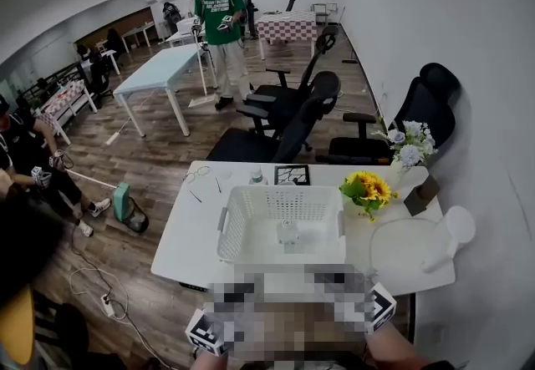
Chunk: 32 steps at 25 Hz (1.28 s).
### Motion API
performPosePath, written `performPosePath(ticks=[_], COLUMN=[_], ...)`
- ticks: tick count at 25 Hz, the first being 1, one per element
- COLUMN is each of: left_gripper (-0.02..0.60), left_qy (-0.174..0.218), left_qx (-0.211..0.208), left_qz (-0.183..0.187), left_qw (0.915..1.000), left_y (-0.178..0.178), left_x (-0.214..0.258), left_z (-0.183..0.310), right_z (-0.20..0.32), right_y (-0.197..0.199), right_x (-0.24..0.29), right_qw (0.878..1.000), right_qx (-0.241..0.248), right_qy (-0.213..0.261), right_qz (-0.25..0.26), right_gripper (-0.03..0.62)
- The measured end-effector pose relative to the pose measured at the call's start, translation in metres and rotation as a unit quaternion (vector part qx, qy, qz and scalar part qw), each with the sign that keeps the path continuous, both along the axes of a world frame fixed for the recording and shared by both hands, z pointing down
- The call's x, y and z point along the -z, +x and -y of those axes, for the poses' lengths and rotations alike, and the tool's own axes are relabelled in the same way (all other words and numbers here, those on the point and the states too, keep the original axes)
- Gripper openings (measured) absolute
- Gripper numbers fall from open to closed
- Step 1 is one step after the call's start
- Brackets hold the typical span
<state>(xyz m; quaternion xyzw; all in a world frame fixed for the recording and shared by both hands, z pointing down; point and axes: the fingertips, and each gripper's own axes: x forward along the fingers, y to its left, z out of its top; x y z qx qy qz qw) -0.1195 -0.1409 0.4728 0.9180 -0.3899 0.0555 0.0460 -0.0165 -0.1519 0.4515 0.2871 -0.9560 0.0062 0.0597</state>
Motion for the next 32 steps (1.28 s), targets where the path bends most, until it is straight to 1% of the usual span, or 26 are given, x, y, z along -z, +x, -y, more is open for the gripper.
performPosePath(ticks=[6,8,13,15,18,22,26,29,32], left_gripper=[0.011,0.011,0.011,0.011,0.011,0.011,0.011,0.011,0.011], left_qy=[0.011,0.007,0.006,0.01,0.009,0.017,0.015,0.016,0.014], left_qx=[0.024,0.03,0.034,0.031,0.029,0.015,0.004,-0.009,-0.019], left_qz=[0.016,0.012,0.018,0.024,0.019,0.03,0.016,0.016,0.003], left_qw=[0.9995,0.9994,0.9993,0.9992,0.9994,0.9993,0.9997,0.9997,0.9997], left_y=[0.007,0.011,0.019,0.02,0.018,0.015,0.006,-0.002,-0.008], left_x=[-0.001,-0.004,-0.006,-0.004,-0.004,0.001,0.004,0.005,0.009], left_z=[0.023,0.027,0.036,0.04,0.047,0.057,0.071,0.08,0.086], right_z=[0.025,0.032,0.046,0.051,0.058,0.069,0.085,0.097,0.109], right_y=[0.003,0.005,0.009,0.009,0.003,-0.002,-0.011,-0.019,-0.027], right_x=[-0.003,-0.004,-0.001,0.0,0.003,0.008,0.009,0.01,0.007], right_qw=[0.999,0.999,0.999,0.999,0.999,0.999,0.999,0.999,0.999], right_qx=[0.034,0.039,0.047,0.047,0.048,0.041,0.024,0.012,0.0], right_qy=[0.007,0.01,0.011,0.014,0.02,0.023,0.024,0.025,0.02], right_qz=[0.002,0.002,0.005,0.003,0.002,0.0,-0.007,-0.02,-0.033], right_gripper=[0.023,0.023,0.023,0.023,0.023,0.023,0.023,0.023,0.023])
